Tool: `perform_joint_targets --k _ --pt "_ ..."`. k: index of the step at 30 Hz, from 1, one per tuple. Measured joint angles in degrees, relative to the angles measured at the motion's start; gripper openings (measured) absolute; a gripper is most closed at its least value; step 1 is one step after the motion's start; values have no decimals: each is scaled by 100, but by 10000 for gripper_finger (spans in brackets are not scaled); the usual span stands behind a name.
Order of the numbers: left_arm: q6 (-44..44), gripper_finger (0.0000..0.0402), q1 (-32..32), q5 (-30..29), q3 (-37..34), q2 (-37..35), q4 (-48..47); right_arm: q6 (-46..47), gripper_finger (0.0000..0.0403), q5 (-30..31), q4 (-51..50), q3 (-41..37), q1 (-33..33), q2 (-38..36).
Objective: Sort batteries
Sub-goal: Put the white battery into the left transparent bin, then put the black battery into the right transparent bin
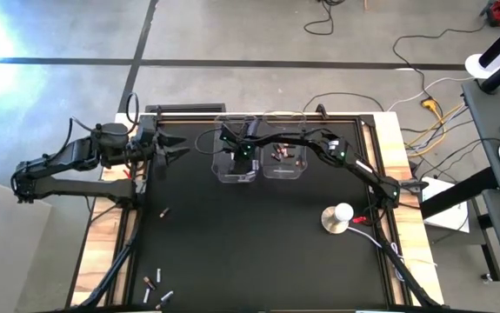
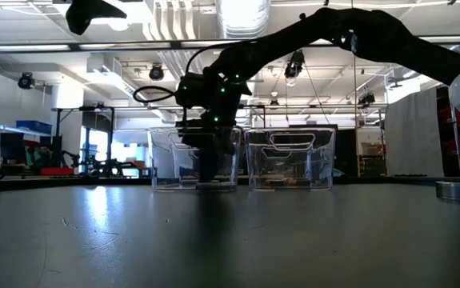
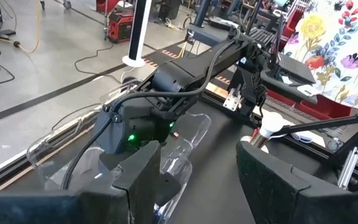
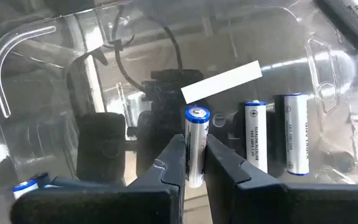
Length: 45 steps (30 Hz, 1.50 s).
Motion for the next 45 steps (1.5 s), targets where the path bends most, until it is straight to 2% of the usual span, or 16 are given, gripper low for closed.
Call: perform_joint_targets --k 12,19,26,35,45 --pt "0 190 0 1 0 -7 -127 4 74 -36 22 -62 0 -7" --pt "-2 190 0 44 0 -37 -125 119 87 -50 42 -55 3 -4" --pt "-29 190 -4 64 0 -33 -220 280 106 -71 31 228 5 0" --pt "-306 190 -33 197 0 7 -460 470 149 -58 73 710 22 -10" --pt "-664 190 -522 202 0 153 -479 712 175 -52 145 738 59 -400"
